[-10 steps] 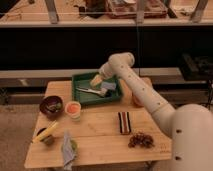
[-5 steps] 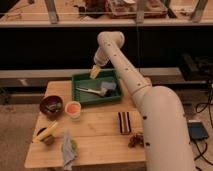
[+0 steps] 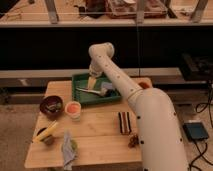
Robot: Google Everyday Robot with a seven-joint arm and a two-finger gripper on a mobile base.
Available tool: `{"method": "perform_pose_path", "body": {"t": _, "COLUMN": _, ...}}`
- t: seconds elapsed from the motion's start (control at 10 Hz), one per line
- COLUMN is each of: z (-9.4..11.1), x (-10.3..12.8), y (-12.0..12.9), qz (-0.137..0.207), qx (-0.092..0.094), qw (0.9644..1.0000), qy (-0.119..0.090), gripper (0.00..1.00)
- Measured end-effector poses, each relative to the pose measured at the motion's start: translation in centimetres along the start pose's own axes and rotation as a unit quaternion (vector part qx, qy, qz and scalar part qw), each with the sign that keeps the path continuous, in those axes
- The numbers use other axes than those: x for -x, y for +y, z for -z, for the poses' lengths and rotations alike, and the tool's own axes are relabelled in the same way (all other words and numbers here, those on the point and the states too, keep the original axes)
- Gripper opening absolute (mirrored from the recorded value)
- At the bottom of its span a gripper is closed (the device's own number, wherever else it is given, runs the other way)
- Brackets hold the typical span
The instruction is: Place brush in table surface
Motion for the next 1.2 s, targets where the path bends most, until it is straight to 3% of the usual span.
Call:
{"method": "perform_pose_path", "body": {"t": 0.2, "z": -2.2, "x": 0.5, "y": -0.3, "qz": -0.024, "qx": 0.021, "qw": 0.9995, "qy": -0.002, "gripper": 0.8}}
{"method": "perform_pose_path", "body": {"t": 0.4, "z": -2.8, "x": 1.3, "y": 1.7, "qz": -0.07, "qx": 0.052, "qw": 0.9961, "qy": 0.004, "gripper": 0.8}}
{"method": "perform_pose_path", "body": {"t": 0.6, "z": -3.1, "x": 1.2, "y": 2.8, "qz": -0.092, "qx": 0.058, "qw": 0.994, "qy": 0.008, "gripper": 0.8}}
{"method": "perform_pose_path", "body": {"t": 0.8, "z": -4.4, "x": 2.0, "y": 3.4, "qz": -0.104, "qx": 0.055, "qw": 0.9931, "qy": 0.001, "gripper": 0.8}}
{"method": "perform_pose_path", "body": {"t": 1.2, "z": -7.4, "x": 2.2, "y": 1.0, "qz": -0.084, "qx": 0.013, "qw": 0.9963, "qy": -0.012, "gripper": 0.8}}
